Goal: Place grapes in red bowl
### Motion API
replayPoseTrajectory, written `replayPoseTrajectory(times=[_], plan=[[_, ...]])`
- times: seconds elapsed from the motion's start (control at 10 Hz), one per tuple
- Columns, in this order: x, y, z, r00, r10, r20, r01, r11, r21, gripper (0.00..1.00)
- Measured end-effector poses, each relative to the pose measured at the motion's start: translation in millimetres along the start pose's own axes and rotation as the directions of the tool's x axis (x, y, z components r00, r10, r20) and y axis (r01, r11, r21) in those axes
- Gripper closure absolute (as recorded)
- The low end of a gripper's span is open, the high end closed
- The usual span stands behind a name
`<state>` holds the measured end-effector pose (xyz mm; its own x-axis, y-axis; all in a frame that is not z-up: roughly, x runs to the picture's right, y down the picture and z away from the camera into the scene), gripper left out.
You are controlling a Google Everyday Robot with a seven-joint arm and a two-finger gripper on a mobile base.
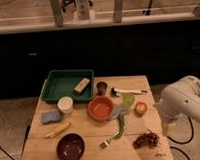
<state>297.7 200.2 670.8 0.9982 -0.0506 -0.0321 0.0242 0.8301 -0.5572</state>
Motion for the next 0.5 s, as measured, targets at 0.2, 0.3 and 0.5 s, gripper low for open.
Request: replayPoseTrajectory(times=[0.2, 0.3, 0.5], plan=[[-4, 7, 25, 1.000, -0.025, 0.011, 0.025, 1.000, -0.008, 0.20], [-5, 11, 34, 0.999, -0.030, 0.016, 0.031, 0.999, -0.011, 0.20], [-6, 21, 51, 0.999, -0.036, 0.028, 0.036, 0.999, -0.019, 0.20]])
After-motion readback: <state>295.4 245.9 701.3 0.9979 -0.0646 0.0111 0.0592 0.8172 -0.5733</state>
